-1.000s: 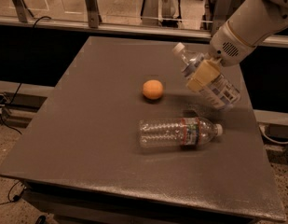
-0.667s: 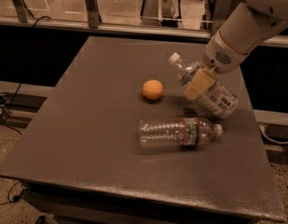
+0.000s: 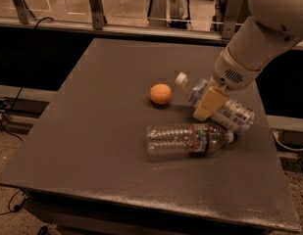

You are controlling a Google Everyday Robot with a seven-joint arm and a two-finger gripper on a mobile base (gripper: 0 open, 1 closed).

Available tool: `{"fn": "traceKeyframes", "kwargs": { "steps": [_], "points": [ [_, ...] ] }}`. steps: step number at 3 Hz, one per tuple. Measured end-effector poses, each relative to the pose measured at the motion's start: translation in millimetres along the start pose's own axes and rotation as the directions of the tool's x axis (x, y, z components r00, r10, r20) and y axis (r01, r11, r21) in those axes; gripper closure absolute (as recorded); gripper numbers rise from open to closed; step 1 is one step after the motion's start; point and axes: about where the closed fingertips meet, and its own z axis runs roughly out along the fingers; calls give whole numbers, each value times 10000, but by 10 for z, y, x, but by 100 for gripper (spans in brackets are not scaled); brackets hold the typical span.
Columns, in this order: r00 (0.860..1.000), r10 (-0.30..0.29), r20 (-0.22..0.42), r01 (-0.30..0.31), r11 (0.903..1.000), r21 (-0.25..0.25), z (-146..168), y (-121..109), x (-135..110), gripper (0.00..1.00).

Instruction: Knock blue plastic bottle over

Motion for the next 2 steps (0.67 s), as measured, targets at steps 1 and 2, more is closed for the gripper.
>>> {"fn": "traceKeyframes", "kwargs": {
  "steps": [1, 2],
  "points": [
    [9999, -62, -139, 63, 9999, 82, 16, 64, 43, 0],
    [9997, -210, -130, 211, 9997, 110, -128, -21, 56, 0]
  ]
}}
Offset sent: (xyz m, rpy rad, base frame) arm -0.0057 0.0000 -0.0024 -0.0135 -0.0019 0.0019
